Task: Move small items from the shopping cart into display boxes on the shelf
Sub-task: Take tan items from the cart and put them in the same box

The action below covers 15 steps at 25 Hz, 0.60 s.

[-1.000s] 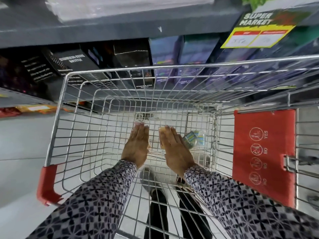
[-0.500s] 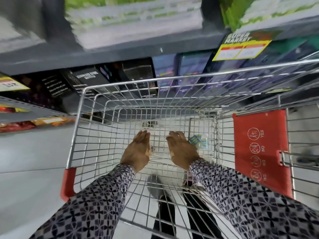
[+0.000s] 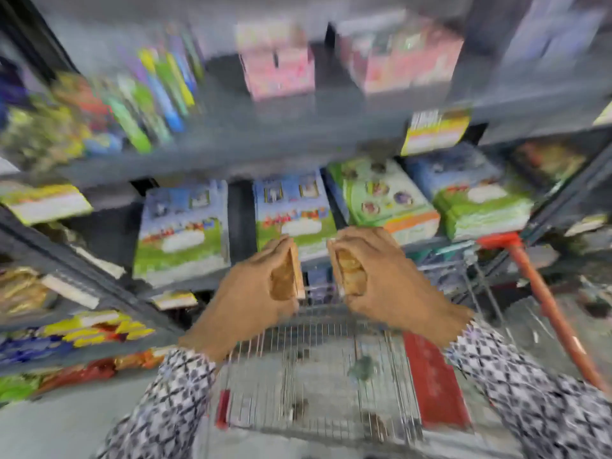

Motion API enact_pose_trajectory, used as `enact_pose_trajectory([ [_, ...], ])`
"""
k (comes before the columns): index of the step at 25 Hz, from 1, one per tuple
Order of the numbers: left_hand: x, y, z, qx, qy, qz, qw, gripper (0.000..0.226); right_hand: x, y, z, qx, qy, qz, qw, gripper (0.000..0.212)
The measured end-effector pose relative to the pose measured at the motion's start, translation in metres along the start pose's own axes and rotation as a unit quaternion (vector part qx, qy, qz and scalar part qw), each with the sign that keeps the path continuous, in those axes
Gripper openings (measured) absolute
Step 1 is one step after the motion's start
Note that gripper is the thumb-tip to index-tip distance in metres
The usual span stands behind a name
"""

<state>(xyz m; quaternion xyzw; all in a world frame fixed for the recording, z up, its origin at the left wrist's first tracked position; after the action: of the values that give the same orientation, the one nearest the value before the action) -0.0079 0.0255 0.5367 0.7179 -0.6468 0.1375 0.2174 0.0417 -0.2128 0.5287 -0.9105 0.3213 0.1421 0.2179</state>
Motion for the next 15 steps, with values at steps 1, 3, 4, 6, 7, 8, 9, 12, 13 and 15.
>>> enact_pose_trajectory([
  [1,0.015,-0.001,-0.035,0.027,-0.005,0.015,1.000,0.108,-0.012,-0.016,-0.035,0.021,0.017,-0.021,0.999,0.080],
  [3,0.043,-0.011,-0.098,0.085,-0.027,0.058,0.994,0.107,-0.028,-0.054,-0.093,0.046,0.047,-0.065,0.996,0.075],
  [4,0.057,-0.024,-0.128,0.109,-0.035,0.078,0.990,0.105,-0.032,-0.080,-0.118,0.054,0.054,-0.086,0.993,0.070],
  [6,0.079,-0.050,-0.173,0.132,-0.063,0.094,0.985,0.101,-0.036,-0.129,-0.149,0.058,0.053,-0.116,0.990,0.055],
  [7,0.089,-0.066,-0.193,0.144,-0.087,0.092,0.981,0.100,-0.036,-0.156,-0.163,0.067,0.060,-0.131,0.987,0.047],
  [8,0.097,-0.086,-0.210,0.155,-0.110,0.089,0.978,0.097,-0.034,-0.184,-0.175,0.070,0.070,-0.137,0.986,0.043],
  [9,0.104,-0.107,-0.224,0.155,-0.119,0.079,0.978,0.091,-0.030,-0.210,-0.185,0.058,0.083,-0.131,0.986,0.044],
  [12,0.119,-0.170,-0.250,0.107,-0.156,0.012,0.982,0.073,0.002,-0.275,-0.195,-0.019,0.093,-0.069,0.993,0.056],
  [13,0.120,-0.187,-0.252,0.100,-0.170,0.003,0.980,0.062,0.016,-0.289,-0.190,-0.043,0.082,-0.049,0.995,0.057],
  [15,0.113,-0.213,-0.250,0.073,-0.149,-0.021,0.986,0.063,0.042,-0.304,-0.177,-0.065,0.067,-0.052,0.994,0.052],
])
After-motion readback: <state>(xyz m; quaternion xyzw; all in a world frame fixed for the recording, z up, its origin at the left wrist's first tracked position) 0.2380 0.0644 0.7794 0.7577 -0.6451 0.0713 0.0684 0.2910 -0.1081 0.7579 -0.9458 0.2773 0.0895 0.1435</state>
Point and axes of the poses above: each hand's wrist, its own y-axis away from the middle knuckle, its own z-axis out of the palm, x = y × z, the point moved 2 cm from there along -y, towards the middle knuckle, and after that the axes turned 14 degrees about -z, right-handed, at the moved point
